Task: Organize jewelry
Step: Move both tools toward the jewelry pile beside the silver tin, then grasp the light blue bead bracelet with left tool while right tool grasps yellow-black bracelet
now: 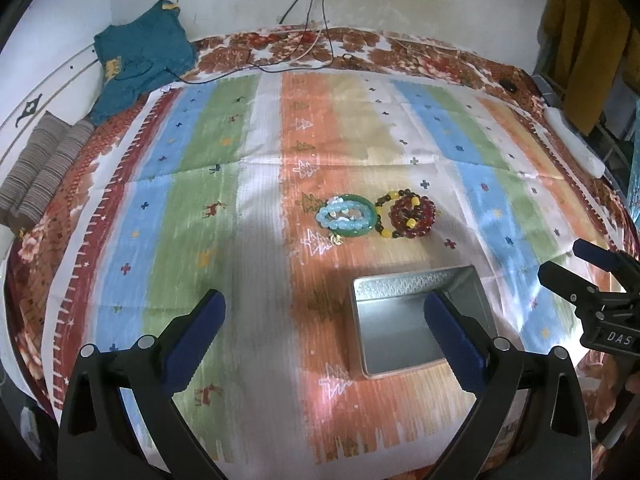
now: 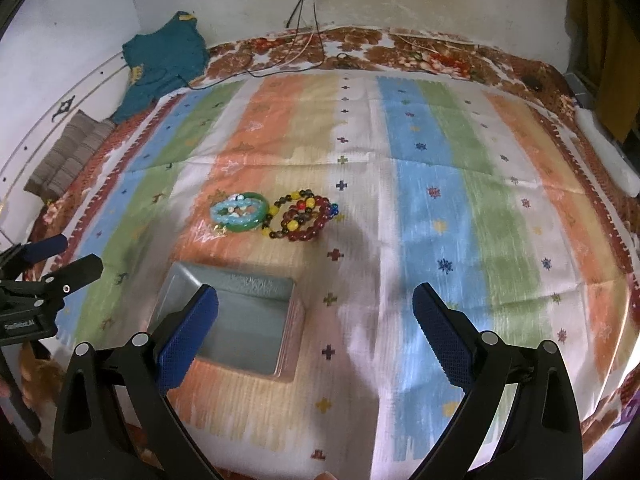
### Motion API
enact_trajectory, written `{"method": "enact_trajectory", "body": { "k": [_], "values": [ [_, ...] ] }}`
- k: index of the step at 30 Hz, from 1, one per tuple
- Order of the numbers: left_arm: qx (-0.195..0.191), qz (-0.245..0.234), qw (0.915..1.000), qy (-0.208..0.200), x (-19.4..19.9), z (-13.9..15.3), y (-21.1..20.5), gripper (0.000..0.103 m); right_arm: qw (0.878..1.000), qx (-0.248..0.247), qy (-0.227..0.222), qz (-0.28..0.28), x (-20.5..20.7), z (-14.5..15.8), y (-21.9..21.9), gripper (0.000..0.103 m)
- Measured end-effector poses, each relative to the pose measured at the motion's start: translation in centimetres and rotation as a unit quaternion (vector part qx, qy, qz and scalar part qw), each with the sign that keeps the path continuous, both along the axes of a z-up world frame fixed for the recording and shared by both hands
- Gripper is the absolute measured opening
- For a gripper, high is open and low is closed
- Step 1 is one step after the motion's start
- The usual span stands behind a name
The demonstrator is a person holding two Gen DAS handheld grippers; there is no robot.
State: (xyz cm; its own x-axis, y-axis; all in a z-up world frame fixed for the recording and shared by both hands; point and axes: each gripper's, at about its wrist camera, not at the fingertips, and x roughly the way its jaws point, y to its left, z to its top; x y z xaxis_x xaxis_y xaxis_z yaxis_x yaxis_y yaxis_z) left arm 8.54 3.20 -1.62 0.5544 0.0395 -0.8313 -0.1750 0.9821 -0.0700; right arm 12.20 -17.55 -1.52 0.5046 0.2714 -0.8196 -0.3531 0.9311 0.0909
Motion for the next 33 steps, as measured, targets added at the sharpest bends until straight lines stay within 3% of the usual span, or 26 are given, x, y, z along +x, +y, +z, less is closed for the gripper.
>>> {"method": "enact_trajectory", "body": {
  "k": [33],
  "values": [
    [-0.001,0.005,0.9967,0.081,10.0,-5.3,2.7,0.095,0.998,-0.051,0.041,0.006,9.8,-4.8,4.8,0.099]
  ]
}}
